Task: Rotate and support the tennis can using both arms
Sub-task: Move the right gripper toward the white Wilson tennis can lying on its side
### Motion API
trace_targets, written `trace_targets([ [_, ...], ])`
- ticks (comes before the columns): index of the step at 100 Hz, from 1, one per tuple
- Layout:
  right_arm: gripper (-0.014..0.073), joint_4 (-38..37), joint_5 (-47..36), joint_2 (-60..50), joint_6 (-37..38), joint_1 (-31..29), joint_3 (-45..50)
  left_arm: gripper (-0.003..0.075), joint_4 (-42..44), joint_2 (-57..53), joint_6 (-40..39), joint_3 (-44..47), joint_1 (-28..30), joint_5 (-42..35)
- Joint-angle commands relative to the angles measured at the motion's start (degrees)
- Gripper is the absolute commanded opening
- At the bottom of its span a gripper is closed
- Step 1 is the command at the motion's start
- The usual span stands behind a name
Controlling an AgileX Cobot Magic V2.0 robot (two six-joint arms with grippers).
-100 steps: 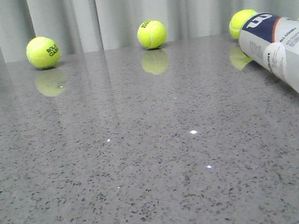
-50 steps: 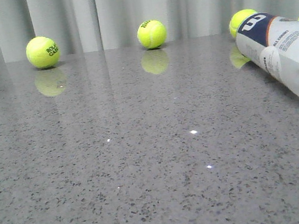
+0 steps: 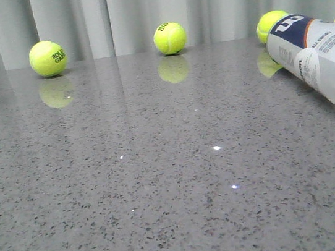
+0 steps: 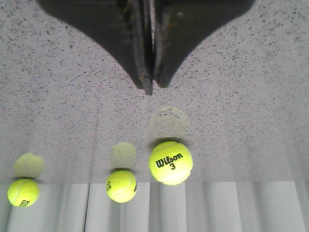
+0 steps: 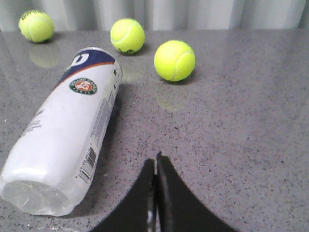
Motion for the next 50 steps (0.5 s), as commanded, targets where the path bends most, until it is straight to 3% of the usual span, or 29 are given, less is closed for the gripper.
trace_targets([
  [1,-0.0061,-0.65,-1.81,4.55,-0.05,-0.2,-4.08,-0.0019,-0.01,-2.03,-0.53,2.61,-0.35,-4.35],
  [19,-0.0054,-0.65,2.89,11.63,-0.05,-0.02,-9.05,-0.0019,-0.01,-2.03,-0.53,2.61,-0.35,-4.35],
  [29,0.0025,-0.65,7.33,15.56,-0.11,-0.02,-12.88,-0.0019,-0.01,-2.03,-0.53,2.61,-0.35,-4.35],
  [36,0.0163,-0.65,10.29,18.16,-0.11,0.16,-15.52,-0.0019,-0.01,-2.03,-0.53,2.61,-0.35,-4.35],
  [50,0.0536,-0.6,14.38,22.83,-0.22,1.05,-20.57,-0.0019,-0.01,-2.03,-0.53,2.61,-0.35,-4.35],
])
